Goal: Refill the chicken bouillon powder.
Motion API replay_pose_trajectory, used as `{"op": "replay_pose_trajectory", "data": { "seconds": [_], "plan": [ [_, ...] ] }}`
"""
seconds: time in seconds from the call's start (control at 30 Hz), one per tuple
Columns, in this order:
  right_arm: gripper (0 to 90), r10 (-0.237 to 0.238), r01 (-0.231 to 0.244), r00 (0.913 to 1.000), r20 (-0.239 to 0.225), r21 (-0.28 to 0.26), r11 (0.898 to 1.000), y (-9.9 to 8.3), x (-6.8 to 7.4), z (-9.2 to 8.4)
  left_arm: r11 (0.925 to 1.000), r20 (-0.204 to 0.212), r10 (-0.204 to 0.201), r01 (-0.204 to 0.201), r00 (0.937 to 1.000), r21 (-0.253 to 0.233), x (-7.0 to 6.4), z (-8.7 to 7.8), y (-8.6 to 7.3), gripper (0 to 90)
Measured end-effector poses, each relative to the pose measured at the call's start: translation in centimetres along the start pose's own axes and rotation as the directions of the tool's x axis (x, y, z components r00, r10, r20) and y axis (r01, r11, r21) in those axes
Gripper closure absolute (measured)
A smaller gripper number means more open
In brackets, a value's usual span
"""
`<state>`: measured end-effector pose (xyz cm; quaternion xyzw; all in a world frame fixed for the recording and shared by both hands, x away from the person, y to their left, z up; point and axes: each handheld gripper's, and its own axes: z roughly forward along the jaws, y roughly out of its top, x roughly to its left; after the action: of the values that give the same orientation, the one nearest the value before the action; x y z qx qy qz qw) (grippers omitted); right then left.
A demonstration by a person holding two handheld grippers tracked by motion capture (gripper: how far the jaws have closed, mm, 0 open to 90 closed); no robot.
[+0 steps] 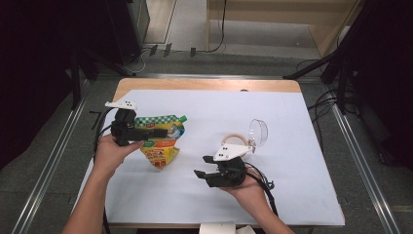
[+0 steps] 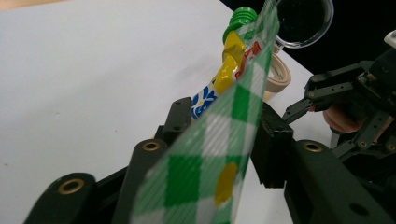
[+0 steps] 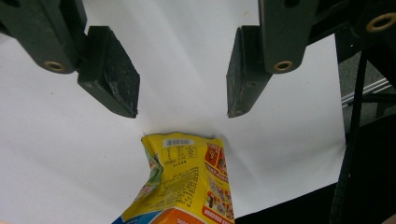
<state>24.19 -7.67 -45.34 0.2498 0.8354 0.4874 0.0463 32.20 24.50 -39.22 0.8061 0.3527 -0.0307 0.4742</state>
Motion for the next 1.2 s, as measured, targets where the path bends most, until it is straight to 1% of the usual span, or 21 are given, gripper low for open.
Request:
{"op": "replay_pose_trajectory", "data": {
  "seconds": [0.03, 0.23, 0.27, 0.3, 0.47, 0.6, 0.67, 0.73, 0.83, 0.93, 1.0, 1.03, 1.1, 1.2],
  "plan": [
    [45.7, 0.001, -0.001, 1.0000, -0.001, 0.001, 1.000, 0.0, 0.0, 0.0, 1.0000, -0.006, 0.007, -0.007, 1.0000, 0.003, -0.1, -0.1, 0.0, 60.8],
    [45.8, 0.005, -0.005, 1.0000, 0.002, -0.004, 1.000, 0.1, -0.2, -0.2, 0.9996, 0.005, 0.025, -0.025, 0.9997, -0.016, -0.6, -0.6, 0.4, 54.0],
    [45.8, 0.008, -0.008, 1.0000, 0.003, -0.003, 1.000, 0.1, -0.2, -0.2, 0.9995, 0.000, 0.027, -0.027, 0.9996, -0.019, -0.7, -0.7, 0.5, 53.7],
    [45.8, 0.008, -0.008, 1.0000, 0.003, -0.002, 1.000, 0.2, -0.3, -0.3, 0.9994, 0.000, 0.026, -0.026, 0.9997, -0.023, -0.8, -0.8, 0.6, 53.2],
    [45.9, 0.005, -0.005, 0.9999, 0.008, 0.001, 1.000, 0.3, -0.3, -0.4, 0.9998, -0.018, 0.017, -0.018, 0.9997, -0.007, -0.9, -1.5, 0.8, 52.4],
    [45.9, 0.004, -0.004, 0.9999, 0.010, -0.003, 1.000, 0.5, -0.5, -0.8, 0.9998, -0.032, 0.019, -0.020, 0.9993, -0.009, -1.1, -2.3, 1.2, 51.6],
    [45.9, 0.009, -0.009, 0.9999, 0.012, -0.003, 1.000, 0.6, -0.6, -0.9, 0.9999, -0.038, 0.015, -0.016, 0.9991, -0.006, -1.2, -2.7, 1.3, 51.1],
    [45.9, 0.024, -0.024, 0.9997, 0.004, -0.003, 1.000, 0.7, -0.7, -1.0, 1.0000, -0.044, -0.001, 0.001, 0.9990, 0.003, -1.3, -3.2, 1.4, 50.5],
    [45.9, 0.035, -0.035, 0.9994, 0.004, 0.007, 0.999, 0.7, -0.8, -1.1, 1.0000, -0.055, -0.003, 0.003, 0.9985, -0.001, -1.3, -3.8, 1.5, 50.2],
    [45.9, 0.026, -0.027, 0.9996, 0.008, 0.015, 1.000, 0.9, -0.9, -1.2, 1.0000, -0.072, -0.007, 0.007, 0.9974, -0.003, -1.4, -4.6, 1.6, 49.6],
    [45.9, 0.030, -0.030, 0.9995, 0.007, 0.019, 0.999, 0.9, -0.9, -1.3, 0.9998, -0.075, -0.011, 0.009, 0.9971, -0.020, -1.4, -5.1, 1.6, 48.6],
    [45.9, 0.034, -0.034, 0.9994, 0.007, 0.024, 0.999, 1.0, -0.9, -1.4, 0.9997, -0.078, -0.013, 0.011, 0.9969, -0.023, -1.3, -5.4, 1.6, 48.1],
    [45.9, 0.024, -0.024, 0.9997, 0.009, 0.025, 0.999, 1.0, -1.0, -1.5, 0.9994, -0.085, -0.022, 0.020, 0.9962, -0.030, -1.2, -5.9, 1.5, 47.7],
    [45.9, 0.027, -0.027, 0.9996, 0.007, 0.030, 0.999, 1.0, -1.1, -1.5, 0.9991, -0.099, -0.022, 0.018, 0.9948, -0.039, -1.0, -6.8, 1.5, 47.5]
  ]
}}
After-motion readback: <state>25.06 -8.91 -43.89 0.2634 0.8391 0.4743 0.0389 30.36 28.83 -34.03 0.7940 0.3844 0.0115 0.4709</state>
